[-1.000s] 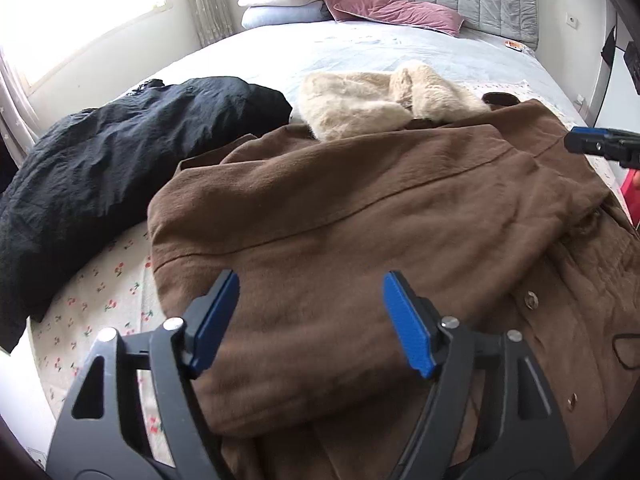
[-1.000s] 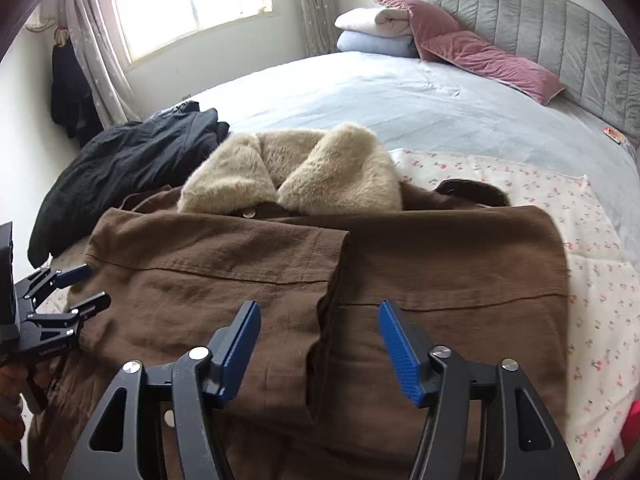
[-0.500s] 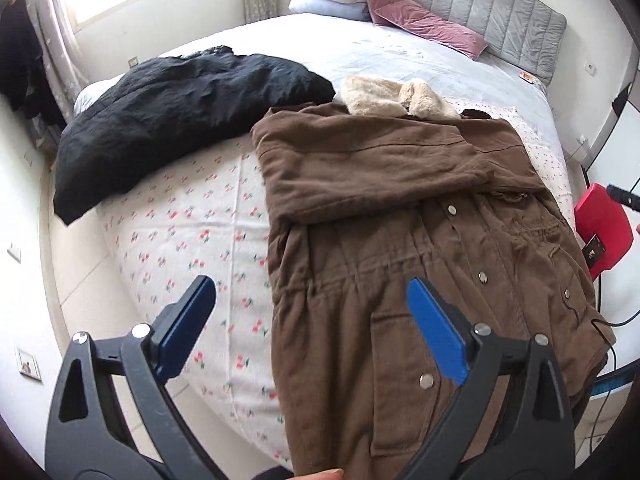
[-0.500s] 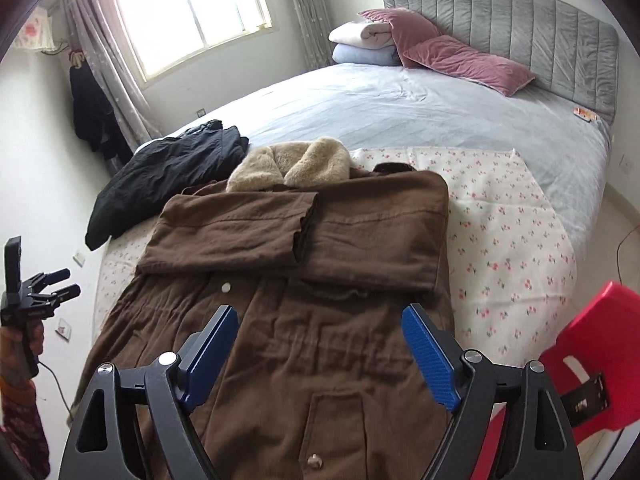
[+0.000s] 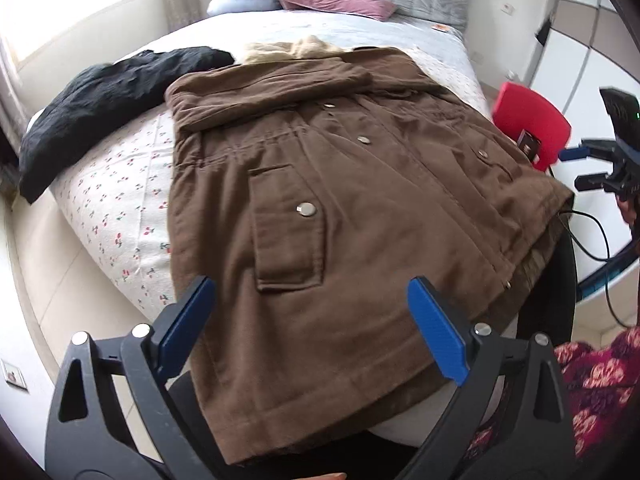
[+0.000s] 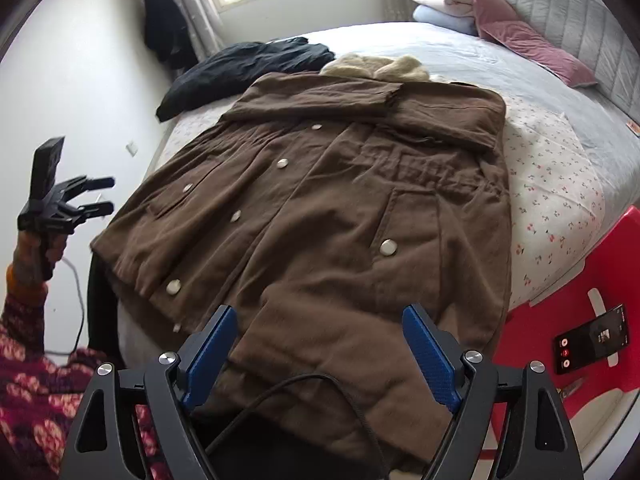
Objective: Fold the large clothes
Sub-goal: 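Move both grippers toward the jacket hem, then grasp the jacket hem with both grippers and lift it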
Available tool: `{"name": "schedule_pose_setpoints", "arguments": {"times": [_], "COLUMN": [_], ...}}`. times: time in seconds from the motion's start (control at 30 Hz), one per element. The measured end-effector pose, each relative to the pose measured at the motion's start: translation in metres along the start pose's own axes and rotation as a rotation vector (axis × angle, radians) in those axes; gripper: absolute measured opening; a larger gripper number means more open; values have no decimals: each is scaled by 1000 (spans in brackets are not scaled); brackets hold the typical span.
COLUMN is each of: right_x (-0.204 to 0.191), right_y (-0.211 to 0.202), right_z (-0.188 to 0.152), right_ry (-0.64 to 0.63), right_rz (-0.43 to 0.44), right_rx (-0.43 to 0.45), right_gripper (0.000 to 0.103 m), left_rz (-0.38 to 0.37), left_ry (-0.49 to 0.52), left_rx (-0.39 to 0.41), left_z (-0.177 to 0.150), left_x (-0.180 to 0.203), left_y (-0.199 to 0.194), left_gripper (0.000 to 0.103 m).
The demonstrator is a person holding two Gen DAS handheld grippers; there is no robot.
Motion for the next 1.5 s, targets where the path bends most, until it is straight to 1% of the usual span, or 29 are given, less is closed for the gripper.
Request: {"name": "schedule_pose_setpoints", "arguments": {"times": [0.03,0.1,0.17,0.27,0.33,0.4,0.47,0.5,0.53,0.57,0.6,0.63,0.67,0.73,0.77,0.83,0.87,0.93,0.97,1.03,1.07,1.1,1.13,1.2,1.27,1.3,1.37,1.43,1.5], "right_x": [-9,-25,-36,-41,-43,-45,-42,-41,-40,-40,-41,-42,-42,-41,-42,-41,-39,-33,-30,-23,-19,-17,-14,-11,-14,-18,-18,-10,4], "right_y": [-8,-19,-20,5,29,54,78,88,96,103,107,108,105,88,78,60,55,52,57,71,77,75,72,63,50,42,21,0,-17], "right_z": [-9,-24,-31,-31,-23,-17,-11,-8,-4,-2,1,4,7,11,11,5,2,-9,-15,-25,-27,-27,-26,-26,-28,-31,-34,-31,-26], "right_ry": [-38,-122,-180,-200,-227,-272,-311,-330,-351,-369,-375,-367,-348,-304,-299,-290,-285,-284,-288,-270,-264,-255,-230,-213,-236,-248,-246,-213,-146], "right_rz": [-21,-97,-149,-182,-225,-285,-372,-422,-471,-497,-495,-459,-408,-283,-253,-203,-188,-175,-184,-169,-162,-143,-121,-81,-49,-25,6,33,65], "right_rx": [6,30,43,-18,-66,-105,-143,-156,-162,-164,-161,-151,-136,-83,-57,-32,-33,-63,-91,-164,-185,-163,-163,-166,-163,-152,-106,-42,20], "right_gripper": [86,86,86,86,86,86,84,83,76,66,59,35,17,9,8,7,7,7,7,7,7,7,7,13,28,32,53,61,65], "left_rz": [-3,-25,-56,-112,-142,-118,-45,-37,-59,-79,-75,-63,-60,-138,-155,-138,-133,-120,-115,-99,-100,-120,-156,-237,-317,-335,-320,-293,-282], "left_ry": [46,127,198,279,330,384,416,417,406,387,369,350,319,240,225,244,260,309,336,367,373,362,337,308,309,302,261,200,105], "left_rx": [11,32,39,29,1,-43,-79,-83,-78,-69,-61,-56,-48,-2,31,67,63,15,-33,-115,-112,-113,-134,-167,-180,-170,-114,-53,-17], "left_z": [-4,-8,-10,-9,-8,-8,-6,-4,-3,0,2,3,6,8,8,2,-2,-12,-21,-35,-39,-38,-37,-37,-42,-43,-41,-36,-27], "left_x": [12,32,50,76,91,102,104,103,102,100,97,94,89,76,72,70,71,74,76,76,75,72,69,64,59,56,41,26,1], "left_y": [-2,-4,-1,11,25,43,62,67,68,67,67,67,64,50,40,22,19,23,32,51,52,49,45,35,20,12,-8,-19,-25], "left_gripper": [97,97,97,97,97,92,81,80,78,64,52,25,15,11,10,10,10,10,10,11,12,12,15,25,40,45,68,78,81]}}
Point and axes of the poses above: each gripper's, at about its wrist camera, not at the fingertips, and y roughly the way its jaws point, x to its right, z to its top, the point moved 5 cm from there along y, roughly the way its jaws point, and after that the axes turned 14 degrees about -x, right-handed, at the moved point
